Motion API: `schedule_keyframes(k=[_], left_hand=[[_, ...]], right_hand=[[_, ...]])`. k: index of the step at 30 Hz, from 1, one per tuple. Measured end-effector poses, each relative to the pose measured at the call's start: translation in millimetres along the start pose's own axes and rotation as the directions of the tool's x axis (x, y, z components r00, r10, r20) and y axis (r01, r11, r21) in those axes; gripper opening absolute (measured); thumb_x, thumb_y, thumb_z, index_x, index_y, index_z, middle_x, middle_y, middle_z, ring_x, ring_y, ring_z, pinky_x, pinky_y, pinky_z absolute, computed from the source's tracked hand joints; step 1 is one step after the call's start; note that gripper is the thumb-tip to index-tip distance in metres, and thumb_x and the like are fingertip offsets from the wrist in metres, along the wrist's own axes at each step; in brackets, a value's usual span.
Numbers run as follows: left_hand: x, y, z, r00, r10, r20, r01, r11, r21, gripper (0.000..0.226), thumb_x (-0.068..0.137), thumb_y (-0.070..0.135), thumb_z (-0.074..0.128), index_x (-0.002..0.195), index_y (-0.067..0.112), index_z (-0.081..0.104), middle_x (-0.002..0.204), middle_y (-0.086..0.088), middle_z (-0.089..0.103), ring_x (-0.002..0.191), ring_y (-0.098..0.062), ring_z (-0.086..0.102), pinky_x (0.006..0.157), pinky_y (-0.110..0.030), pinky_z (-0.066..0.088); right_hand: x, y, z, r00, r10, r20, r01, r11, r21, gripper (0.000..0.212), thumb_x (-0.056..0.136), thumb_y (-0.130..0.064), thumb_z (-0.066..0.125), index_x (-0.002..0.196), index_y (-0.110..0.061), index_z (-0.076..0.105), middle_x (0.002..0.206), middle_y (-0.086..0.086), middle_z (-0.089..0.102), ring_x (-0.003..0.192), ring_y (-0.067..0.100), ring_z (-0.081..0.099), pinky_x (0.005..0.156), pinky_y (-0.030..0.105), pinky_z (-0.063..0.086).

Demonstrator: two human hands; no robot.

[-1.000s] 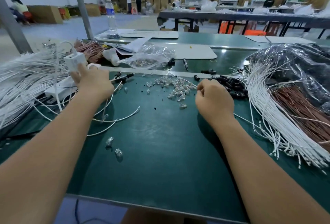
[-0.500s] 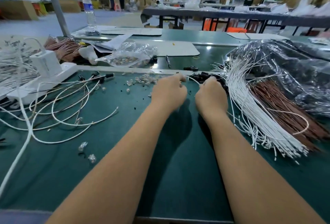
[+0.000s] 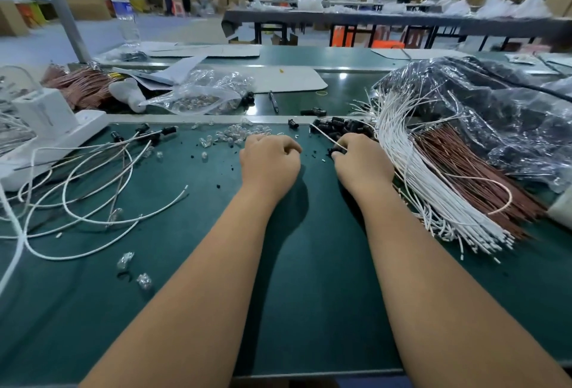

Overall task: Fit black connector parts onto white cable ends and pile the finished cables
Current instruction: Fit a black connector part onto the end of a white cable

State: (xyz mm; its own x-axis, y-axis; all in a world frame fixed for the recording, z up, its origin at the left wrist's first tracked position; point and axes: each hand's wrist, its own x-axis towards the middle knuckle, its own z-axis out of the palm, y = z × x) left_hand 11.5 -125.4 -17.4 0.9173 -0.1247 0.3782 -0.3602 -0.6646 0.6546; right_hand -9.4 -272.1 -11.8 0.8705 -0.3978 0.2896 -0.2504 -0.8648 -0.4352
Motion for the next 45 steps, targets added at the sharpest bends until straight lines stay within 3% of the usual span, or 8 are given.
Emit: schedule_keyframes(k=[5, 10, 18, 23, 26, 33, 39, 45], left_hand=[[0.1, 2.1, -3.6, 0.998, 0.032, -0.048, -0.040, 0.987, -0.156, 0.025, 0.091, 0.013, 0.054, 0.108, 0.019, 0.071, 0.096, 0.005, 0.072, 0.089, -0.023, 0.064, 0.084, -0.033, 0.051], [2.2, 1.6, -3.5, 0.999, 0.045, 0.019, -0.036, 0.942, -0.335, 0.036, 0.093, 0.014, 0.057, 0.129, 0.011, 0.059, 0.108, -0.004, 0.070, 0.097, -0.017, 0.066, 0.092, -0.038, 0.052], [7.2, -1.3, -5.3, 1.000, -0.017, -0.023, 0.001, 0.818, -0.575, 0.022, 0.089, -0.007, 0.057, 0.099, 0.010, 0.066, 0.086, -0.002, 0.069, 0.075, -0.008, 0.067, 0.073, -0.023, 0.057], [8.5, -4.1, -6.9, 0.997, -0.070, -0.042, 0.033, 0.815, -0.579, 0.013, 0.094, 0.005, 0.056, 0.094, 0.010, 0.068, 0.080, -0.002, 0.068, 0.071, -0.011, 0.065, 0.070, -0.022, 0.057], [8.2, -4.9, -8.0, 0.997, -0.067, -0.049, 0.024, 0.796, -0.604, 0.021, 0.099, 0.016, 0.052, 0.083, 0.022, 0.065, 0.074, 0.001, 0.064, 0.064, -0.007, 0.061, 0.064, -0.022, 0.056], [7.8, -2.3, -8.9, 0.994, -0.088, -0.066, 0.030, 0.796, -0.604, 0.035, 0.102, 0.037, 0.041, 0.079, 0.017, 0.057, 0.061, 0.001, 0.051, 0.053, -0.008, 0.050, 0.054, -0.019, 0.050], [4.7, 8.3, -10.8, 0.986, -0.078, 0.147, 0.163, 0.641, -0.750, 0.033, 0.104, 0.034, 0.033, 0.085, 0.012, 0.048, 0.089, -0.008, 0.066, 0.074, -0.019, 0.066, 0.069, -0.034, 0.058], [5.3, 2.9, -18.6, 0.974, -0.027, 0.225, 0.177, 0.710, -0.682, 0.035, 0.104, 0.035, 0.037, 0.082, 0.012, 0.050, 0.069, 0.000, 0.067, 0.043, -0.010, 0.050, 0.042, -0.020, 0.039]], right_hand=[[1.5, -6.1, 2.1, 0.995, -0.020, -0.100, 0.060, 0.904, 0.424, 0.007, 0.092, -0.021, 0.061, 0.097, -0.022, 0.065, 0.077, -0.009, 0.057, 0.075, 0.016, 0.054, 0.065, 0.026, 0.036], [-5.7, -19.2, 7.5, 0.979, -0.194, -0.059, 0.193, 0.798, 0.571, 0.010, 0.086, -0.017, 0.068, 0.086, -0.026, 0.063, 0.073, -0.009, 0.061, 0.068, 0.005, 0.056, 0.066, 0.021, 0.043], [-8.6, -27.1, 9.1, 0.981, -0.191, -0.008, 0.145, 0.715, 0.684, 0.008, 0.089, -0.010, 0.063, 0.091, -0.016, 0.068, 0.073, -0.003, 0.066, 0.061, 0.005, 0.055, 0.063, 0.020, 0.045], [-4.3, -30.6, -3.1, 0.988, 0.123, 0.091, -0.112, 0.179, 0.977, 0.022, 0.098, -0.003, 0.050, 0.083, -0.013, 0.063, 0.074, -0.001, 0.061, 0.054, 0.001, 0.050, 0.057, 0.016, 0.042], [-2.2, -24.3, -9.7, 0.968, 0.235, 0.089, -0.119, 0.116, 0.986, 0.020, 0.096, -0.007, 0.055, 0.083, -0.017, 0.066, 0.077, -0.009, 0.062, 0.065, -0.002, 0.052, 0.069, 0.014, 0.043], [1.1, -24.6, -7.7, 0.937, 0.268, 0.224, -0.224, -0.032, 0.974, 0.027, 0.103, -0.015, 0.044, 0.079, -0.010, 0.057, 0.050, -0.004, 0.043, 0.044, 0.008, 0.040, 0.043, 0.019, 0.033], [0.8, -27.4, -3.3, 0.892, 0.154, 0.426, -0.393, -0.204, 0.897, 0.028, 0.104, -0.014, 0.040, 0.080, -0.009, 0.053, 0.045, -0.003, 0.058, 0.041, 0.009, 0.059, 0.045, 0.019, 0.051], [2.3, -25.0, -4.8, 0.930, 0.162, 0.329, -0.276, -0.284, 0.918, 0.027, 0.105, -0.012, 0.037, 0.083, -0.009, 0.053, 0.052, 0.000, 0.061, 0.049, 0.012, 0.064, 0.052, 0.022, 0.054]])
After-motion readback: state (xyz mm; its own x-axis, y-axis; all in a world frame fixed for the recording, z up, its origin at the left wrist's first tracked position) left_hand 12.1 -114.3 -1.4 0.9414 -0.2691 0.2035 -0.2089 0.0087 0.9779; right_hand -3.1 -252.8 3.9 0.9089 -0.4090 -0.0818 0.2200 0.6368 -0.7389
